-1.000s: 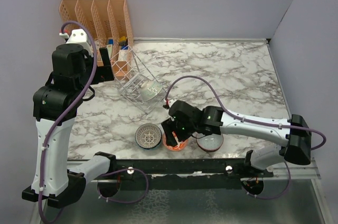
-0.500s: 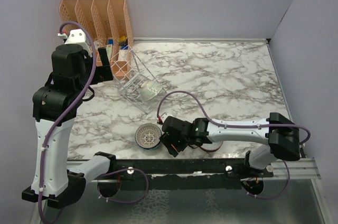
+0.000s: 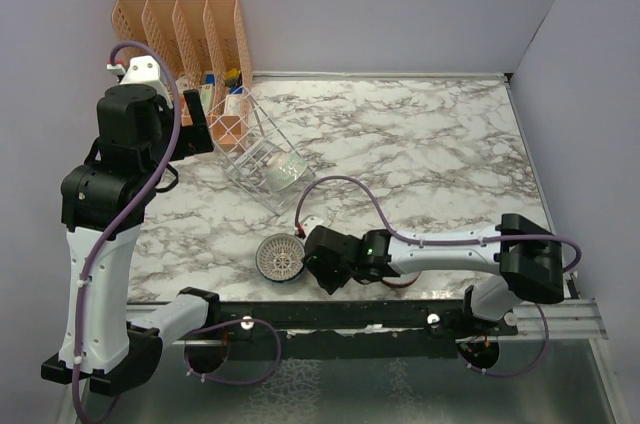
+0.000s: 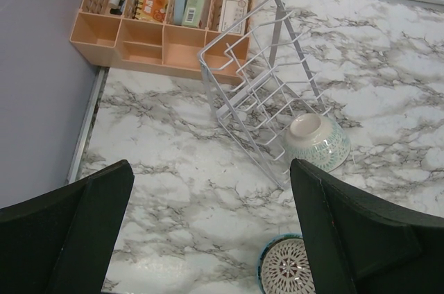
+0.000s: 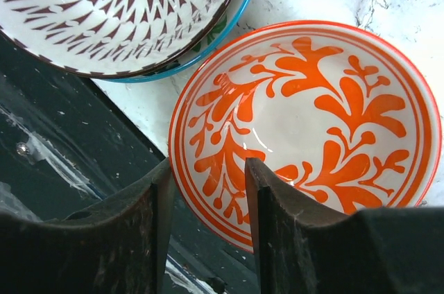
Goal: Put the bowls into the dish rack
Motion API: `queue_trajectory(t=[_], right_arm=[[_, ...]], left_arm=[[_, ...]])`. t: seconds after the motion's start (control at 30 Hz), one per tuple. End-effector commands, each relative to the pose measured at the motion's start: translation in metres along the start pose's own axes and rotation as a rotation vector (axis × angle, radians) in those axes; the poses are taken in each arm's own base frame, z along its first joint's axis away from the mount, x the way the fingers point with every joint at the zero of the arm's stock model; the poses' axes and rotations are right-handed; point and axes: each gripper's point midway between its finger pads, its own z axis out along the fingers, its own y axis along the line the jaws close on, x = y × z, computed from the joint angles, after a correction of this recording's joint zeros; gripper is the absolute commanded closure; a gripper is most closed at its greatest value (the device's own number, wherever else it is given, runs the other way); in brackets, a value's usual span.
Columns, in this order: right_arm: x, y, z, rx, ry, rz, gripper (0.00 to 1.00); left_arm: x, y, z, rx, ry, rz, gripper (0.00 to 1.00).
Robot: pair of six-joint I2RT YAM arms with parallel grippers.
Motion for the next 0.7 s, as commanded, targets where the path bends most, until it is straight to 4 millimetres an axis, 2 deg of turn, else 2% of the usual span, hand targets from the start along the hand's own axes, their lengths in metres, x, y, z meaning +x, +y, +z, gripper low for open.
queue_trajectory(t=[0.0,0.07,0.13,0.27,0.33,0.4,0.53,0.67], right_arm=[[0.003,-0.002,0.008,0.04,-0.005,-0.012,0.56],[0.005,-0.005,0.009,0.065,0.002,-0.005,0.58],[0.006,-0.008,0.01,0.088,0.01,0.004,0.65],[0.004,-0.016,0.009,0.146,0.012,0.032,0.81],[-0.002,-0.019,0.004,0.177,0.0,0.045,0.93],[-0.015,-0.021,-0.004,0.197,-0.026,0.049,0.99],[-0.046,-0.02,-0.028,0.223,-0.103,0.08,0.99],[-0.092,-0.015,-0.06,0.218,-0.221,0.123,0.99]], left_arm=[[-0.002,0.006,-0.009,-0.019,-0.02,-0.009,0.01],[-0.001,0.007,-0.009,-0.019,-0.018,-0.008,0.01],[-0.001,0.006,-0.01,-0.018,-0.019,-0.007,0.01],[-0.001,0.008,-0.011,-0.022,-0.021,-0.001,0.01],[-0.002,0.008,-0.012,-0.023,-0.025,-0.001,0.01],[-0.006,0.008,-0.014,-0.02,-0.034,-0.003,0.01],[-0.014,0.006,-0.017,-0.007,-0.054,-0.01,0.01],[-0.022,0.002,-0.022,0.016,-0.07,-0.018,0.01]])
